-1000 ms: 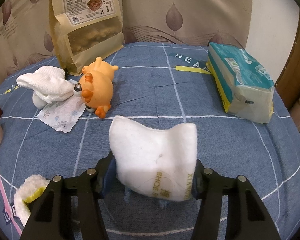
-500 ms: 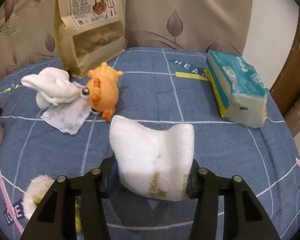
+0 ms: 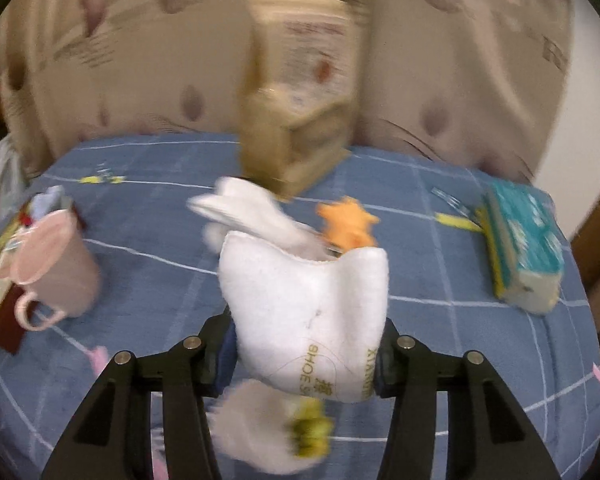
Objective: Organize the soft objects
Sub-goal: 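Withdraw the open left gripper up from the gold tray, then carry the white sock with the right gripper into the tray and release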
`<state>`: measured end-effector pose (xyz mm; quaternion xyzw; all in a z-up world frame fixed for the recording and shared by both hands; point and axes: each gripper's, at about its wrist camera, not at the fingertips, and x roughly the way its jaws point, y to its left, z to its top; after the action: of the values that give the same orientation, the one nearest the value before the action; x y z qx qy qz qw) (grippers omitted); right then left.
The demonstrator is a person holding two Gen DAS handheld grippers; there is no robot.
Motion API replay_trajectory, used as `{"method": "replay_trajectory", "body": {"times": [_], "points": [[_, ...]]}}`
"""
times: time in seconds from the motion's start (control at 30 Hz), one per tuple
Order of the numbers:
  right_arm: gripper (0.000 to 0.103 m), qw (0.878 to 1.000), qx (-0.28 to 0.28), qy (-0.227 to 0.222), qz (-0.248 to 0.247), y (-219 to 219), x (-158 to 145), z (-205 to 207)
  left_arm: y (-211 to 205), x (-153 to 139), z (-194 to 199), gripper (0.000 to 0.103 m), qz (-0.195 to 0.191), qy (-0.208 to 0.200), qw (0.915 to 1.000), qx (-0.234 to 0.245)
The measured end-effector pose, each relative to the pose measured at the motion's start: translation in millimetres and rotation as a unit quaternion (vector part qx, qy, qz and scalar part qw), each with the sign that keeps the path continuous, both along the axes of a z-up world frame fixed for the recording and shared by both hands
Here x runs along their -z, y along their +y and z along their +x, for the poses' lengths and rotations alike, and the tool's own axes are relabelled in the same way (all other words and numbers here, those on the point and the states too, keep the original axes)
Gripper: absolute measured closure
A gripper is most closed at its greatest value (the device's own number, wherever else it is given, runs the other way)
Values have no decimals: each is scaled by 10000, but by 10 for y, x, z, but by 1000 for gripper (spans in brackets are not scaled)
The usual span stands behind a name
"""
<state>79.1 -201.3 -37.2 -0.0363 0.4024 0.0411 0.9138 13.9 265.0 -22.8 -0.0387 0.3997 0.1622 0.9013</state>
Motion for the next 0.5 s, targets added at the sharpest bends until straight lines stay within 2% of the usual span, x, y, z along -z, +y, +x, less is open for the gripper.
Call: {"method": "replay_trajectory", "body": {"times": [0.27, 0.5], "points": [[55, 9937, -1087, -225, 141, 917, -285, -115, 175, -32, -21, 34, -259, -91, 9991, -324], [55, 9775, -2054, -350, 333, 1755, -484, -263, 347, -62, -75, 34, -466, -193, 9964, -682]]}}
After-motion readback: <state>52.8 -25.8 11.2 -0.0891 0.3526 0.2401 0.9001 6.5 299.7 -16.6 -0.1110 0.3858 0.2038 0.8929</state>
